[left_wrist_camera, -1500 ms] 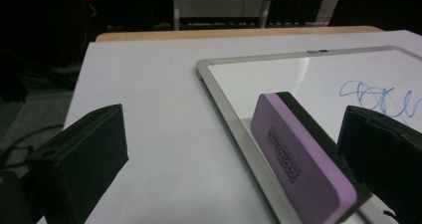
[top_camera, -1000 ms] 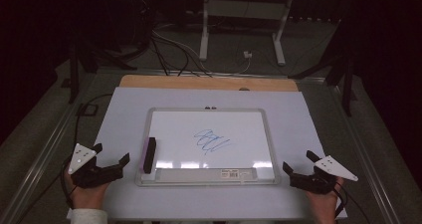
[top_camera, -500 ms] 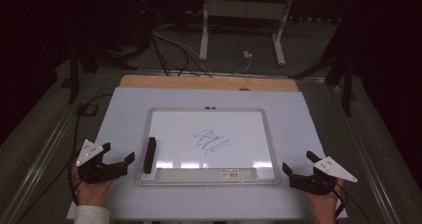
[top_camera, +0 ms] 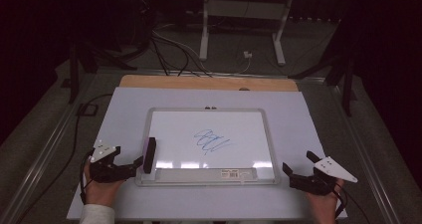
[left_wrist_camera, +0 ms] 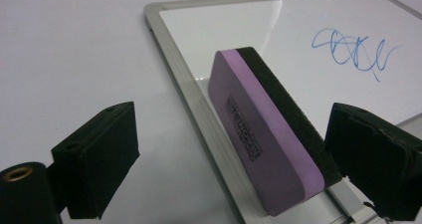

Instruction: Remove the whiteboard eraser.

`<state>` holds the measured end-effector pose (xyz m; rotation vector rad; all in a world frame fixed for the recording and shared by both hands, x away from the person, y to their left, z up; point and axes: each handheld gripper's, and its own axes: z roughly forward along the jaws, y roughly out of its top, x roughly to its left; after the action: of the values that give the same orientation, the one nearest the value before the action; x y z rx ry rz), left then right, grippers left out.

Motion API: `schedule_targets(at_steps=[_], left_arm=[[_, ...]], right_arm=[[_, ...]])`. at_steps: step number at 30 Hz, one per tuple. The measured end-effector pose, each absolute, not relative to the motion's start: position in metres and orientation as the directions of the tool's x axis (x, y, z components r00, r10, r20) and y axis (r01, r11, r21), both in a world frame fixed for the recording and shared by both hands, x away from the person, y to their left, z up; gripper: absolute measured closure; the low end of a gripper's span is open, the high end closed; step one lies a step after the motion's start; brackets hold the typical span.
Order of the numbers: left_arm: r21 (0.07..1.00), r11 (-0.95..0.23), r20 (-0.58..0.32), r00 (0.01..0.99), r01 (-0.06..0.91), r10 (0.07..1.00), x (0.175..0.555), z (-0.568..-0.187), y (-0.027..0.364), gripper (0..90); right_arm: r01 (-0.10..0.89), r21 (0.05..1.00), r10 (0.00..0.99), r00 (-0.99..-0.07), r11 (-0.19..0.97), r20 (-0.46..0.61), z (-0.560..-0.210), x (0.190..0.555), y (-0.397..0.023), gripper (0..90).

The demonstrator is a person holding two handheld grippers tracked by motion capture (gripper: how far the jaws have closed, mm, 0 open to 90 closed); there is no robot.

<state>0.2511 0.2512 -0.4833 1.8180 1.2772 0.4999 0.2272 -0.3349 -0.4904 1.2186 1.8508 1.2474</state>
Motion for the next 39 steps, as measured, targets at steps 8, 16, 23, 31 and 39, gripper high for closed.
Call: schedule_targets(at_steps=[8, 16, 23, 31, 39], left_arm=[[0.789, -0.163, -0.131, 0.42, 0.593, 0.898, 0.254, -0.487, 0.244, 8.4], [0.773, -0.168, -0.139, 0.422, 0.612, 0.896, 0.256, -0.49, 0.24, 10.7], [0.767, -0.178, -0.14, 0.432, 0.616, 0.891, 0.256, -0.489, 0.237, 16.4], [0.751, -0.199, -0.167, 0.473, 0.63, 0.865, 0.258, -0.49, 0.228, 25.0], [0.716, -0.22, -0.191, 0.489, 0.663, 0.851, 0.263, -0.5, 0.218, 34.2]], right_arm=[[0.363, 0.922, 0.917, -0.399, 0.139, 0.019, -0.491, 0.227, -0.335, 1.2], [0.363, 0.921, 0.916, -0.402, 0.141, 0.018, -0.491, 0.227, -0.335, 1.2], [0.363, 0.921, 0.916, -0.401, 0.14, 0.018, -0.491, 0.227, -0.335, 1.2], [0.362, 0.921, 0.914, -0.405, 0.145, 0.015, -0.491, 0.228, -0.333, 1.2], [0.363, 0.921, 0.913, -0.408, 0.142, 0.02, -0.491, 0.228, -0.334, 1.2]])
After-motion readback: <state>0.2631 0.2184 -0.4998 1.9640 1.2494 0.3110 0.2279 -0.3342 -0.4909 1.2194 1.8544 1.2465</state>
